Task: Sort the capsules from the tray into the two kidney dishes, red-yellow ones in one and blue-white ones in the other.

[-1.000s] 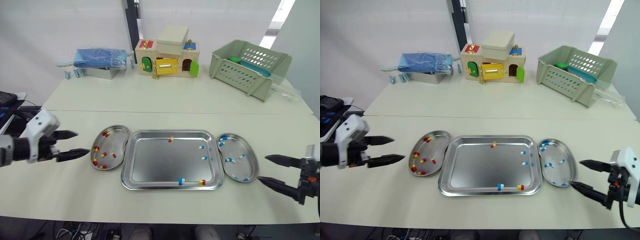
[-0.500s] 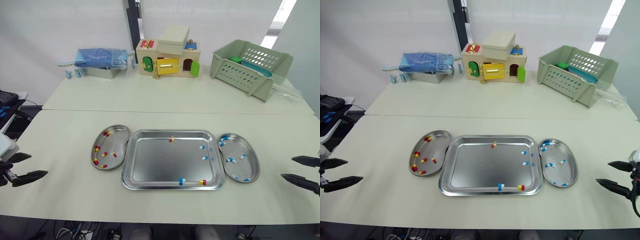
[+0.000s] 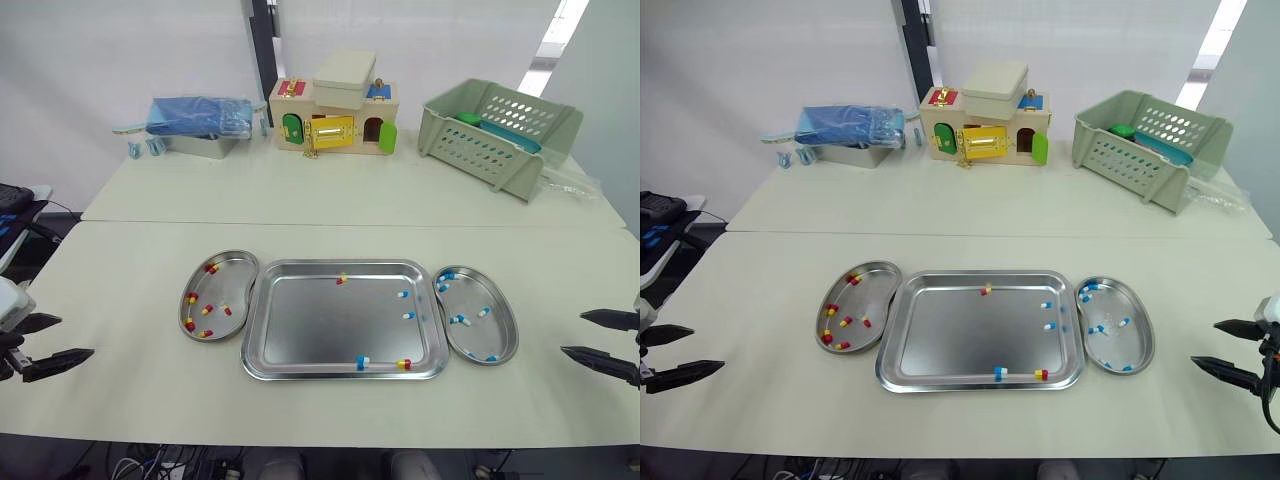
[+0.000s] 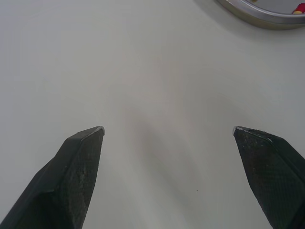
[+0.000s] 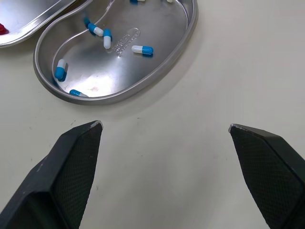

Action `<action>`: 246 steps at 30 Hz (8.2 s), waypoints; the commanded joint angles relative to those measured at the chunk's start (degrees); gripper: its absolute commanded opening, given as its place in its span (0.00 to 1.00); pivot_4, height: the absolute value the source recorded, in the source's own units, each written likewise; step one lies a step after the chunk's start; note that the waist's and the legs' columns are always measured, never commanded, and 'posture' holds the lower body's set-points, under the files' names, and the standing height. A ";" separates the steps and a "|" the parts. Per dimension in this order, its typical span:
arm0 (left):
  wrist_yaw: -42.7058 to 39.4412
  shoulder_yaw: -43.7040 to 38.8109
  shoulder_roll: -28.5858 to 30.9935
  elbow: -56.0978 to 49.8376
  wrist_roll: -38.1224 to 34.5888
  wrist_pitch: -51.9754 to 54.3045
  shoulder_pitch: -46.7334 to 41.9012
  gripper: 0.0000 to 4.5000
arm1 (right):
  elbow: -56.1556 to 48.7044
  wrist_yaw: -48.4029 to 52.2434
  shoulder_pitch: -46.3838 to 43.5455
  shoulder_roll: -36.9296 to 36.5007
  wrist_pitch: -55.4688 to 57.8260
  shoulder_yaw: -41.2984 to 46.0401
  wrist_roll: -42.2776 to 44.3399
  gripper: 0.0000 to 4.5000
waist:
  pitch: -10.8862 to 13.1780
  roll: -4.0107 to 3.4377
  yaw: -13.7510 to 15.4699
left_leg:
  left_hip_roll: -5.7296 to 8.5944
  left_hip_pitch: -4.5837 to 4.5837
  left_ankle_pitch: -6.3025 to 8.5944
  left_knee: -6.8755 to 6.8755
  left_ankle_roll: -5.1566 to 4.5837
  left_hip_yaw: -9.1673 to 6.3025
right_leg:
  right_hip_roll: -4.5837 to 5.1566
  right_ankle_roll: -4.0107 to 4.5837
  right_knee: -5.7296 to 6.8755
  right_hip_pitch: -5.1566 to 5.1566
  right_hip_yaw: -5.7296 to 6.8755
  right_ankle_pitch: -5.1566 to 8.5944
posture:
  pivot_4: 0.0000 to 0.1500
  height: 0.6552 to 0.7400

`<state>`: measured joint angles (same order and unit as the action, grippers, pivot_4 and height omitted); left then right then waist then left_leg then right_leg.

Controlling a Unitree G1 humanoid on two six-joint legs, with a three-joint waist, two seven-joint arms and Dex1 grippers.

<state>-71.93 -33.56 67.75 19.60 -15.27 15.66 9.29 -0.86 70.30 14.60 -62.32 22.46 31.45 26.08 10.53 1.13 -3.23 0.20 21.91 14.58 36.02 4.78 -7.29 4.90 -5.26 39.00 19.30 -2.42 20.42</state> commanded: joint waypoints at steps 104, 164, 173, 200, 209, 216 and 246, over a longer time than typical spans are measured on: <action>1.04 28.04 -43.64 -31.16 -18.15 -58.28 32.53 1.00 | -24.98 -11.28 -53.34 17.86 21.54 -75.86 -27.33 0.01 | -0.10 0.10 1.22 | 0.08 0.25 0.01 0.04 0.00 -0.14 | 0.06 -0.02 -0.17 0.23 0.05 -0.06 | 1.00 1.00; 3.06 27.36 -42.28 -36.36 -18.51 -54.47 32.59 1.00 | -26.24 -12.86 -50.97 21.56 29.55 -73.48 -27.96 0.01 | -0.18 0.19 1.14 | 0.08 0.27 0.01 0.03 0.00 -0.20 | 0.04 -0.02 -0.16 0.27 0.06 -0.06 | 1.00 1.00; 5.83 28.00 -39.30 -40.56 -17.90 -49.82 29.97 1.00 | -32.00 -9.30 -47.92 19.67 26.96 -60.37 -18.65 0.01 | -0.12 0.14 1.37 | 0.08 0.47 0.01 0.04 0.01 -0.23 | 0.04 -0.02 -0.16 0.36 0.10 -0.06 | 1.00 1.00; -3.02 29.12 -32.47 -40.50 -22.46 -38.56 16.07 1.00 | -31.34 -13.04 -14.10 2.00 20.47 -22.92 -12.23 0.13 | -0.09 0.10 1.34 | 0.07 0.52 0.00 0.07 0.00 -0.18 | 0.03 -0.02 -0.17 0.31 0.12 -0.06 | 1.00 1.00; 2.29 29.85 -33.04 -44.20 -20.60 -35.61 14.79 1.00 | -28.68 -11.31 -15.28 0.64 18.95 -22.97 -10.19 0.67 | -0.09 0.10 1.40 | 0.07 0.52 0.00 0.07 0.01 -0.19 | 0.03 -0.02 -0.18 0.28 0.13 -0.06 | 1.00 1.00; 4.29 29.89 -33.30 -46.45 -19.61 -34.45 15.55 1.00 | -27.55 -10.92 -15.03 -0.59 17.41 -22.63 -10.31 0.99 | -0.09 0.10 1.37 | 0.07 0.51 0.00 0.08 0.01 -0.17 | 0.03 -0.02 -0.18 0.28 0.12 -0.06 | 1.00 1.00; 21.48 11.02 -24.20 -48.45 -25.51 -11.83 16.72 1.00 | -16.21 2.60 -5.26 2.54 5.81 0.35 0.37 0.99 | -0.07 0.14 1.55 | 0.07 0.34 0.00 0.09 0.01 -0.23 | 0.03 -0.02 -0.19 0.04 0.19 -0.06 | 1.00 1.00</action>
<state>-51.57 -17.43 41.37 -28.47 -37.79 -0.60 25.69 -19.20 70.55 8.51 -58.23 29.40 28.02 25.95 10.46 1.27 -1.68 0.27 22.15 14.58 36.10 4.78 -7.50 4.93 -5.28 38.82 19.30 -2.25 20.36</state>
